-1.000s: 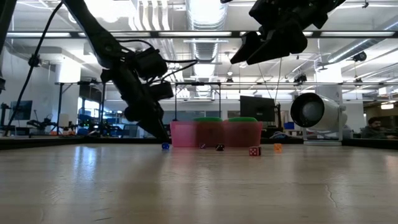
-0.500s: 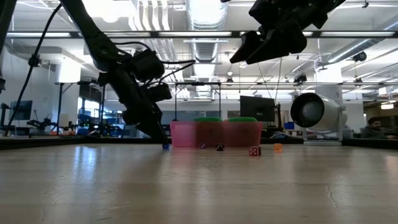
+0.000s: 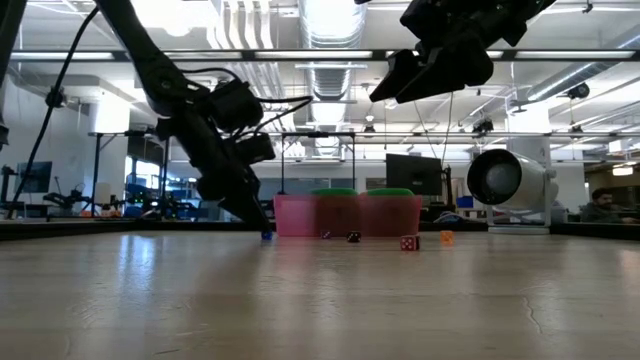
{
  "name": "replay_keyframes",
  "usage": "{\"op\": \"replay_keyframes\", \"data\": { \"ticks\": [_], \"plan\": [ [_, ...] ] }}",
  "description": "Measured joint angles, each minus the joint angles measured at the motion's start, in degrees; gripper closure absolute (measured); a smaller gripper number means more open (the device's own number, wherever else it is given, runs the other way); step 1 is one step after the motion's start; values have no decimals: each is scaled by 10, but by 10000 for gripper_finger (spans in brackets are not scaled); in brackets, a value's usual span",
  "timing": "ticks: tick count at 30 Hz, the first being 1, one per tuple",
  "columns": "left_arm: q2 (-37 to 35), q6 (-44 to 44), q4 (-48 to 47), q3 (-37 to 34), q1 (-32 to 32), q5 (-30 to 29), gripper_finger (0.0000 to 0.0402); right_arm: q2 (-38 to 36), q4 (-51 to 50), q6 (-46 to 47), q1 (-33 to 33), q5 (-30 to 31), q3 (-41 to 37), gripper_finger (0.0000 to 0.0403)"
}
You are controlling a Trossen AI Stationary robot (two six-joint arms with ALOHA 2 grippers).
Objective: Pick & Place Dice
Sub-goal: Put the small blue dice into the the pink bin
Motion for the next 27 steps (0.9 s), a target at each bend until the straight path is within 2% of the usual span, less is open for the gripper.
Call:
{"op": "replay_keyframes", "data": {
  "ticks": [6, 19, 27],
  "plan": [
    [0, -21, 27, -10, 0, 0, 280, 0, 0, 0, 0, 0, 0, 3],
    [0, -29, 24, -16, 0, 0, 281, 0, 0, 0, 0, 0, 0, 3],
    [0, -37, 63, -38, 0, 0, 283, 0, 0, 0, 0, 0, 0, 3]
  ]
}}
